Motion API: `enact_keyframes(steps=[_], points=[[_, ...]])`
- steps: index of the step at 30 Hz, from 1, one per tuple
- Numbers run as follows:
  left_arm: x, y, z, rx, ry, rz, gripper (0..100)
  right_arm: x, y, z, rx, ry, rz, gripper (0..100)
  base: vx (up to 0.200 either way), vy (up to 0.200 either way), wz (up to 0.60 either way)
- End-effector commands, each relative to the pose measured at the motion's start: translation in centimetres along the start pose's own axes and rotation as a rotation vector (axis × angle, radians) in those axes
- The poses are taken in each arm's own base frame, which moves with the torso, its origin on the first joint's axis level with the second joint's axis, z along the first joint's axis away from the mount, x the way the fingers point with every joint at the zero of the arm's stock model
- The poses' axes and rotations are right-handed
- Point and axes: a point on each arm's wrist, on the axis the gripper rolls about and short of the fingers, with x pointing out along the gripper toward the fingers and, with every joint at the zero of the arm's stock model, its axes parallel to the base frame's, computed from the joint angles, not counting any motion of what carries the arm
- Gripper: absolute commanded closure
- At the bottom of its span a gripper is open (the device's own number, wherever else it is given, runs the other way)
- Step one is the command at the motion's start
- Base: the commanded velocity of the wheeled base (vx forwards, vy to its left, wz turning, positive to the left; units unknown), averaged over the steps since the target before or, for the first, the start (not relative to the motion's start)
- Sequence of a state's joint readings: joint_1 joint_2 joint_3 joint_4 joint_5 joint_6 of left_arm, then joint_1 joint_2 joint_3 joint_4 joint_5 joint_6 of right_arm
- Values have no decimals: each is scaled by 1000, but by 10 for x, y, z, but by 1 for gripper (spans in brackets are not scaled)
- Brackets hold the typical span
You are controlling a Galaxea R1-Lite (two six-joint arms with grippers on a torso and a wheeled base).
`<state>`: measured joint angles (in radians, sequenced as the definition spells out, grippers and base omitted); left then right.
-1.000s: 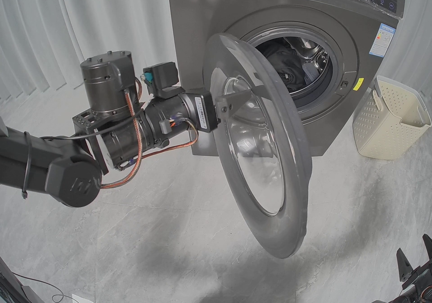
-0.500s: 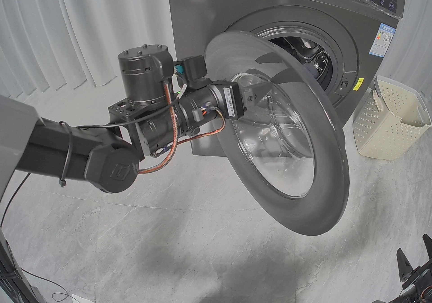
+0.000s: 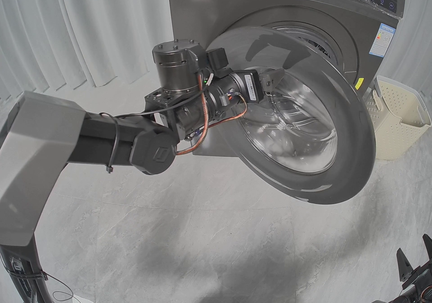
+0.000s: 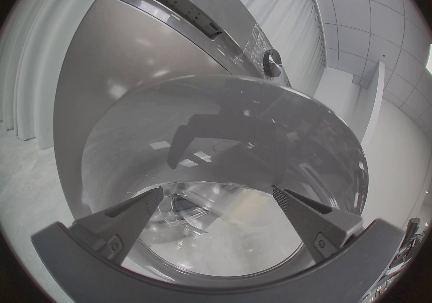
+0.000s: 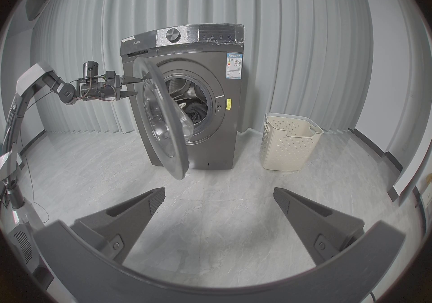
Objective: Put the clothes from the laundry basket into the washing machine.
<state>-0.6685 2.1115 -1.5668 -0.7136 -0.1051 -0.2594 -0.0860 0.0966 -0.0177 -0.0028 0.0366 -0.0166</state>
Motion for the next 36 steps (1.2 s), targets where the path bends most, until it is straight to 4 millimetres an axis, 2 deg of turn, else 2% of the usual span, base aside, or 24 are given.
enact_keyframes(steps=[1, 12, 20, 26, 31, 36], points=[[23, 1, -16, -4, 7, 14, 0, 1, 0, -5, 0, 19, 1, 0, 0, 0, 0], [31, 0, -8, -31, -29, 18, 0, 1, 0, -5, 0, 19, 1, 0, 0, 0, 0], [50, 11, 0, -80, -162, 183, 0, 1, 0, -5, 0, 19, 1, 0, 0, 0, 0], [49, 12, 8, -100, -173, 209, 0, 1, 0, -5, 0, 19, 1, 0, 0, 0, 0], [39, 4, 14, -108, -157, 203, 0, 1, 0, -5, 0, 19, 1, 0, 0, 0, 0], [-13, -23, 24, -104, -41, 181, 0, 1, 0, -5, 0, 19, 1, 0, 0, 0, 0]])
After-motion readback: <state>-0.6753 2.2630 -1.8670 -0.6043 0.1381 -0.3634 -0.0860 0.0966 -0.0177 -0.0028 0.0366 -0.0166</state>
